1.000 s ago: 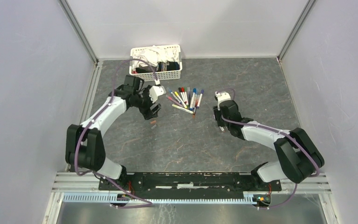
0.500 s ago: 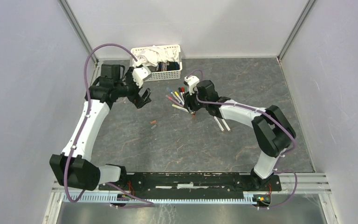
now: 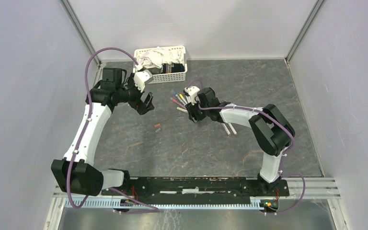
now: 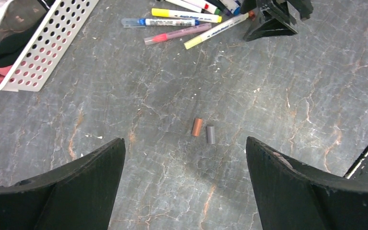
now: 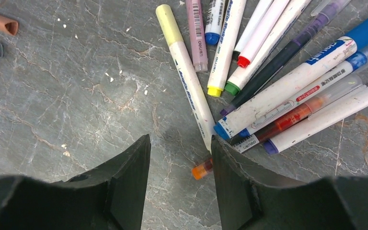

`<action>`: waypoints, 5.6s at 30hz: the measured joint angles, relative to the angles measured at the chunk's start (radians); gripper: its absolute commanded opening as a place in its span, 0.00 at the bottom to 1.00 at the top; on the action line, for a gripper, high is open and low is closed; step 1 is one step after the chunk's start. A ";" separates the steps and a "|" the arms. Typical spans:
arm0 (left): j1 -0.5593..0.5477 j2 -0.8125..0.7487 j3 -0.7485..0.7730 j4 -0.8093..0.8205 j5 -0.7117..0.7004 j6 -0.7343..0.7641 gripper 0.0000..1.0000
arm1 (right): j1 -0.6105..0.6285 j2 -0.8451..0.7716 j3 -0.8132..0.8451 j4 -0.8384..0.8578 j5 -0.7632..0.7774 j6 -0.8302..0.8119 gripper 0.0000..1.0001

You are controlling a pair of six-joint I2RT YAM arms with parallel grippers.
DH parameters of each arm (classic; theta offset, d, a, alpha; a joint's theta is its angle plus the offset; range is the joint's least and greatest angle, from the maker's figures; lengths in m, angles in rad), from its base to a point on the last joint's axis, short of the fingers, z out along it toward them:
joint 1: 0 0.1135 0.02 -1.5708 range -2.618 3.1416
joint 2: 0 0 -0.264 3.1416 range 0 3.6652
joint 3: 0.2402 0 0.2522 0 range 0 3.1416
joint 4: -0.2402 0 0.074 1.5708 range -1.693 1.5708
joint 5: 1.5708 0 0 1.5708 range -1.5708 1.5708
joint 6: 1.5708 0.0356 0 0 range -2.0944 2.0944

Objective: Open the pen caps
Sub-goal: Place the pen at the center of the board, then pick up the pen from the center of the board, then open the pen cap from the pen, then place the pen cap at the center of the board.

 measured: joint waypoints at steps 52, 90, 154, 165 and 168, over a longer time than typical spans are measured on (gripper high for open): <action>-0.003 0.112 -0.213 -0.302 0.360 0.586 0.91 | 0.101 -0.195 -0.125 0.075 -0.559 -0.008 0.00; -0.164 0.115 -0.197 -0.319 0.363 0.645 0.03 | 0.172 -0.058 0.042 0.126 -0.763 0.145 0.25; -0.097 0.229 -0.372 0.296 0.005 0.340 0.02 | -0.179 -0.573 -0.425 0.017 0.050 0.082 0.00; -0.112 0.373 -0.372 0.471 -0.118 0.216 0.28 | -0.281 -0.527 -0.556 0.066 0.335 0.158 0.07; -0.125 0.388 -0.372 0.472 -0.129 0.212 0.31 | -0.285 -0.497 -0.558 0.080 0.346 0.161 0.09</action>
